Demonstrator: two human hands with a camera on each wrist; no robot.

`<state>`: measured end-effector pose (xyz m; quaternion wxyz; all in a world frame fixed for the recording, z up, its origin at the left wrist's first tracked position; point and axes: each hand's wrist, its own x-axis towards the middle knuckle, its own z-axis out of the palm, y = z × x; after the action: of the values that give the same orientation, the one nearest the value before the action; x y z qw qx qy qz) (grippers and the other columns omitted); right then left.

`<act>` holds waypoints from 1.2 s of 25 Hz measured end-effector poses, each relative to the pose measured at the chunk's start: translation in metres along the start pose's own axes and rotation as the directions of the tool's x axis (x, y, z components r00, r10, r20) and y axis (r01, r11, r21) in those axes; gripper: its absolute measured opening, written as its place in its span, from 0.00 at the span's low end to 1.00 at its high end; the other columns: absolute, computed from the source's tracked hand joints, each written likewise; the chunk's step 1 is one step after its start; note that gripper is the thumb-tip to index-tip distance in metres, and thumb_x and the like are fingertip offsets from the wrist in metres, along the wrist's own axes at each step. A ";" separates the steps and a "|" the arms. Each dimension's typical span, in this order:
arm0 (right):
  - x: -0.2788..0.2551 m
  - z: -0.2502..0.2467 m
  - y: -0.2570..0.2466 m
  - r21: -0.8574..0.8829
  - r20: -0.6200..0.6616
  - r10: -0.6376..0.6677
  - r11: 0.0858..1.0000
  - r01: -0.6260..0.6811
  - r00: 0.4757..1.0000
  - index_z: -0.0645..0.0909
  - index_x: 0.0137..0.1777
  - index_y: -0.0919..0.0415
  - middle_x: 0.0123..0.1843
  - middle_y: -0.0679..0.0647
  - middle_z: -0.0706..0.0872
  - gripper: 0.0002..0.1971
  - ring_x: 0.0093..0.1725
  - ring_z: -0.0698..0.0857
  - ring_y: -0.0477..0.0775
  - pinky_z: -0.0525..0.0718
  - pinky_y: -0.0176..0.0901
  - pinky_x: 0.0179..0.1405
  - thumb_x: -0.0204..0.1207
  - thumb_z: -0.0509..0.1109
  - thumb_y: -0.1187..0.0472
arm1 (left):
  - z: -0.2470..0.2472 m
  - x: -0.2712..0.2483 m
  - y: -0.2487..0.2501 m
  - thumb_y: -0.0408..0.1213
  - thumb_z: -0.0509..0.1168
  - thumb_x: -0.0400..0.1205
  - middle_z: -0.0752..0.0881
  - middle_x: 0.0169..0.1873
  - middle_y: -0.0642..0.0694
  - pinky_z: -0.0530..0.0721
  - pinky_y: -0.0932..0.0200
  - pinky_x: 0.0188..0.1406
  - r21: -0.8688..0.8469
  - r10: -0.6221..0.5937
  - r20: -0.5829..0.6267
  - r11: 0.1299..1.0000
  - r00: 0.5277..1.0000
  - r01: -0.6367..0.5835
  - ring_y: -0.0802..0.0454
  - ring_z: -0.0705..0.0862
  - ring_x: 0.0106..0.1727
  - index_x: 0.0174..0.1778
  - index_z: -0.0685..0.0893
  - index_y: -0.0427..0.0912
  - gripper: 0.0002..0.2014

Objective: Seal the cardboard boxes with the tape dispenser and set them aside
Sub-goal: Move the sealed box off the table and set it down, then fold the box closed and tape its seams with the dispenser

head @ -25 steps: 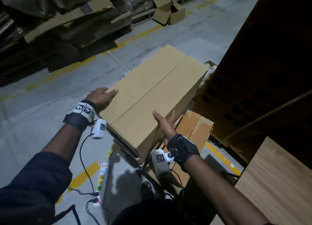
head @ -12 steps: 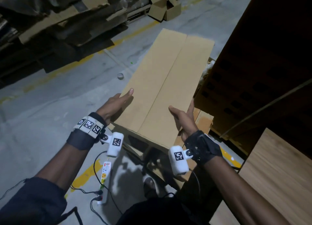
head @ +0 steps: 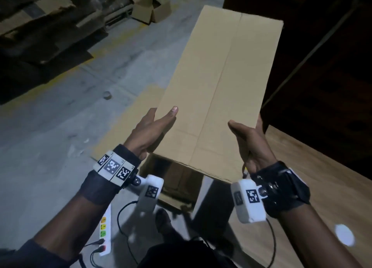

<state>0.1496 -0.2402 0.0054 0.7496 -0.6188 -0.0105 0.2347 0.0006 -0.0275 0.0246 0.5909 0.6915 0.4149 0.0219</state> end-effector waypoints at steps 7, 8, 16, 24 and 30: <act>-0.061 -0.200 -0.021 -0.038 -0.100 0.050 0.998 -0.054 0.994 0.72 0.79 0.54 0.68 0.55 0.88 0.33 0.69 0.87 0.56 0.81 0.52 0.75 0.76 0.73 0.73 | 0.169 -0.078 0.023 0.67 0.63 0.82 0.76 0.70 0.56 0.74 0.56 0.60 -0.007 0.037 0.185 0.999 0.982 -0.036 0.52 0.73 0.73 0.80 0.66 0.51 0.35; -0.070 -0.228 -0.021 -0.041 -0.115 0.056 0.997 -0.061 0.992 0.72 0.80 0.53 0.68 0.54 0.89 0.33 0.69 0.87 0.55 0.81 0.51 0.74 0.76 0.73 0.73 | 0.194 -0.090 0.020 0.68 0.63 0.82 0.76 0.70 0.56 0.75 0.56 0.60 0.010 0.029 0.205 0.999 0.978 -0.032 0.52 0.74 0.72 0.81 0.66 0.51 0.36; -0.131 -0.461 -0.014 0.022 -0.281 0.163 0.986 -0.163 0.946 0.72 0.79 0.48 0.65 0.48 0.91 0.33 0.64 0.88 0.48 0.83 0.36 0.60 0.76 0.75 0.71 | 0.410 -0.182 0.010 0.61 0.61 0.87 0.74 0.77 0.52 0.67 0.56 0.65 0.126 -0.040 0.312 0.992 0.949 0.000 0.53 0.72 0.71 0.85 0.64 0.47 0.34; -0.151 -0.569 0.010 0.043 -0.380 0.264 0.962 -0.268 0.887 0.67 0.81 0.51 0.66 0.48 0.87 0.36 0.67 0.84 0.47 0.80 0.37 0.62 0.76 0.77 0.68 | 0.516 -0.190 -0.006 0.65 0.66 0.83 0.76 0.71 0.43 0.75 0.43 0.75 0.231 -0.215 0.423 0.965 0.880 0.124 0.43 0.76 0.72 0.79 0.62 0.44 0.38; -0.154 -0.589 0.018 0.002 -0.371 0.276 0.955 -0.297 0.887 0.64 0.85 0.48 0.70 0.47 0.88 0.44 0.70 0.85 0.47 0.75 0.50 0.80 0.72 0.82 0.62 | 0.527 -0.181 -0.005 0.68 0.72 0.77 0.81 0.65 0.43 0.81 0.44 0.64 0.245 -0.342 0.475 0.936 0.811 0.251 0.47 0.80 0.66 0.73 0.70 0.44 0.39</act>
<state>0.1872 -0.8379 -0.1065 0.6780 -0.6668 0.2147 0.2226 0.1534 -0.5576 -0.0549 0.6140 0.6468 0.3469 -0.2904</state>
